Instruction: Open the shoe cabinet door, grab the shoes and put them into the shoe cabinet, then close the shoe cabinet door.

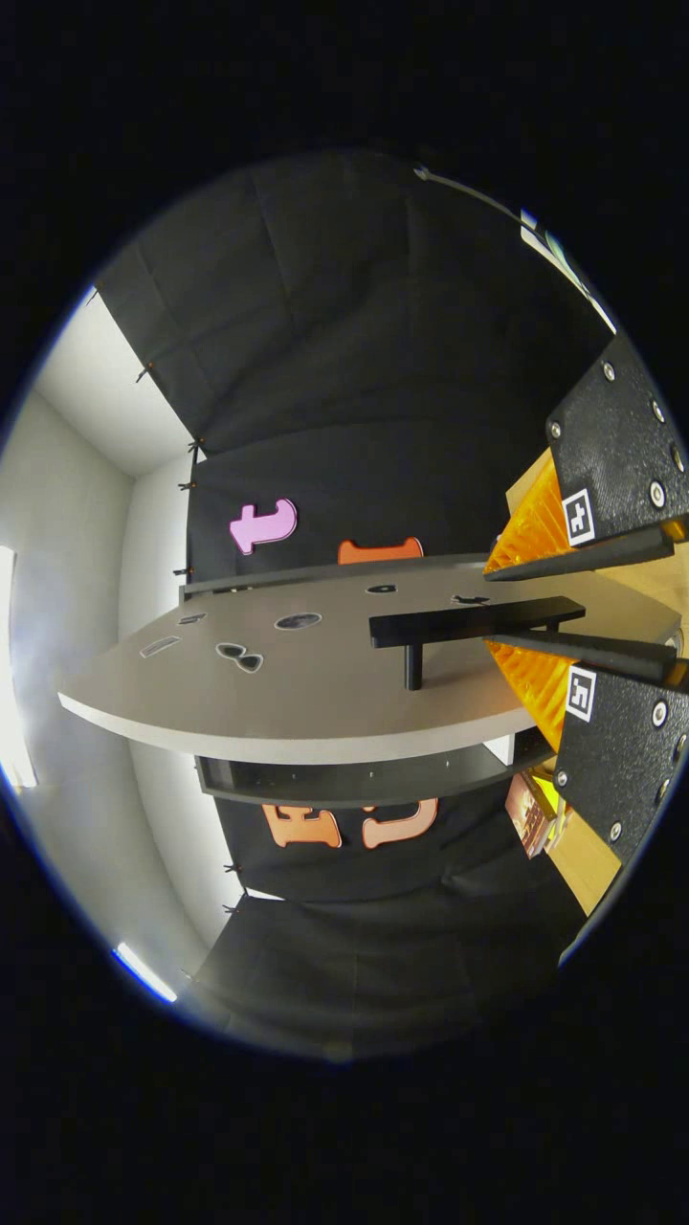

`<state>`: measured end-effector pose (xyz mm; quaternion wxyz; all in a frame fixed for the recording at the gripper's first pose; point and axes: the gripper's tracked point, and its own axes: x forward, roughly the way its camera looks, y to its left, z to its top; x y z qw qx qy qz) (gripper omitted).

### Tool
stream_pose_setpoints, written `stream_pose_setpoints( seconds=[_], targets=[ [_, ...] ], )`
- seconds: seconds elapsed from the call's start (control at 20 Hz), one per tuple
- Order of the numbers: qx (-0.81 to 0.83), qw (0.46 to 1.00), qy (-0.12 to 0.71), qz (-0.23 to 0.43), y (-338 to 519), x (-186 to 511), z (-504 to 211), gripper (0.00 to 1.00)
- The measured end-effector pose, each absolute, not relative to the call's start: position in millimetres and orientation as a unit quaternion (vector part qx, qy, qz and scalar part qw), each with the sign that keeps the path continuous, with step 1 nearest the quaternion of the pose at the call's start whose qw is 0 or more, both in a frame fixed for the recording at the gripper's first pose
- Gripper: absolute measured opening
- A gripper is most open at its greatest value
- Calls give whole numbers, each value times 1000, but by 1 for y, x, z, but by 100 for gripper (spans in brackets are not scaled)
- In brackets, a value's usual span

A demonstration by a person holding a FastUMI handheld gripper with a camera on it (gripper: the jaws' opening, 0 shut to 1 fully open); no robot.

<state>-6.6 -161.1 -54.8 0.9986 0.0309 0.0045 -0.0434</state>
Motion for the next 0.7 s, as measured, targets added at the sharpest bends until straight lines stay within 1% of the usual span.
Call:
stream_pose_setpoints(
  seconds=[0.25, 0.35, 0.7],
  targets=[
    [21, 998, 6, -63, -198, -8, -56, 32],
    [18, 997, 6, -76, -216, -10, -53, 28],
    [27, 993, 4, -111, -252, -26, -48, 30]
  ],
)
